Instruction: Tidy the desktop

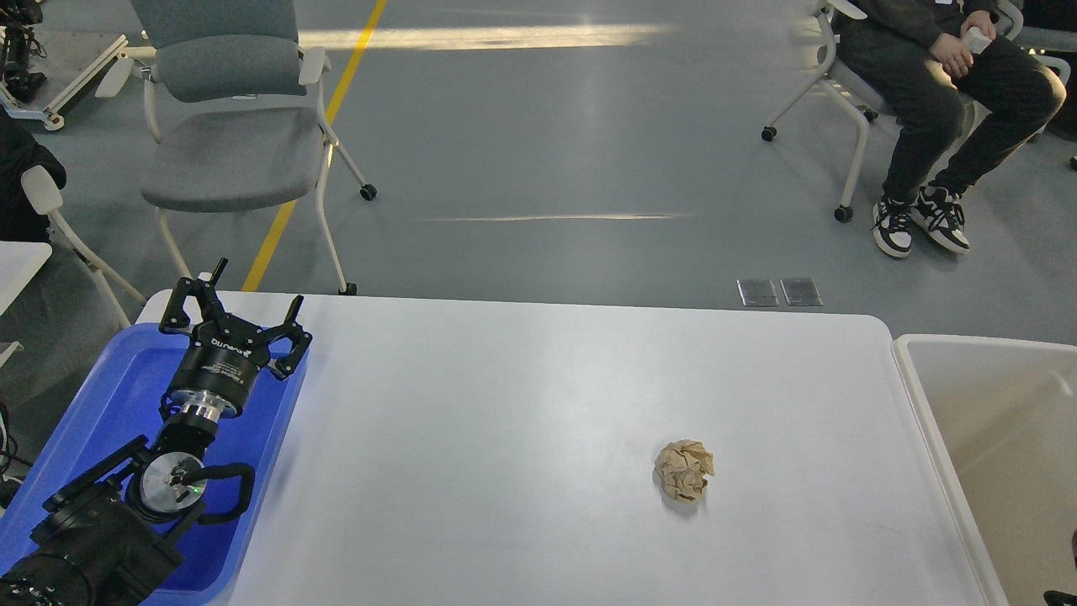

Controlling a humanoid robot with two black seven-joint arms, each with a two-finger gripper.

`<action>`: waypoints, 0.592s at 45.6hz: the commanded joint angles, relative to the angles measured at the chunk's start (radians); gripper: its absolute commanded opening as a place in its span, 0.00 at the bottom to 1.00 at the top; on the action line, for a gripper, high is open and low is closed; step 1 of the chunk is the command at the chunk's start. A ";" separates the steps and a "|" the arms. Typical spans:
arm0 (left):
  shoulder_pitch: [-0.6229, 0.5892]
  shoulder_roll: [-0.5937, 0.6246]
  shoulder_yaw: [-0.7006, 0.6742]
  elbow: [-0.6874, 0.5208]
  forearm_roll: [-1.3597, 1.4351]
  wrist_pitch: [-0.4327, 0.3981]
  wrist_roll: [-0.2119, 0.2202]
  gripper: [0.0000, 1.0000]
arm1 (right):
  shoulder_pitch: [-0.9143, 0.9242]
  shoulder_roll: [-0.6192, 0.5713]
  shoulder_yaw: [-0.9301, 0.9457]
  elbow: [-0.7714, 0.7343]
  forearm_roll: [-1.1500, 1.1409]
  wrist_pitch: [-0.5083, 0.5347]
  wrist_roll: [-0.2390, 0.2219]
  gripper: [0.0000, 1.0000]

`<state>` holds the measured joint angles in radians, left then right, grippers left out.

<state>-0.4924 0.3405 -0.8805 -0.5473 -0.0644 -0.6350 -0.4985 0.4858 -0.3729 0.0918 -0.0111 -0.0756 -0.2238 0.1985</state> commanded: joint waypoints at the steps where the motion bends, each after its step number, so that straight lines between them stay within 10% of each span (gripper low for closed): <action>1: 0.000 0.000 0.000 0.000 0.000 0.000 0.000 1.00 | 0.008 -0.003 0.000 -0.001 0.000 -0.005 0.005 1.00; 27: 0.000 0.000 0.000 0.000 0.000 0.000 0.000 1.00 | 0.071 -0.006 0.052 0.017 0.023 0.167 0.047 1.00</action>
<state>-0.4924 0.3405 -0.8805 -0.5474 -0.0644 -0.6351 -0.4985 0.5494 -0.3602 0.1098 -0.0044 -0.0667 -0.1800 0.2080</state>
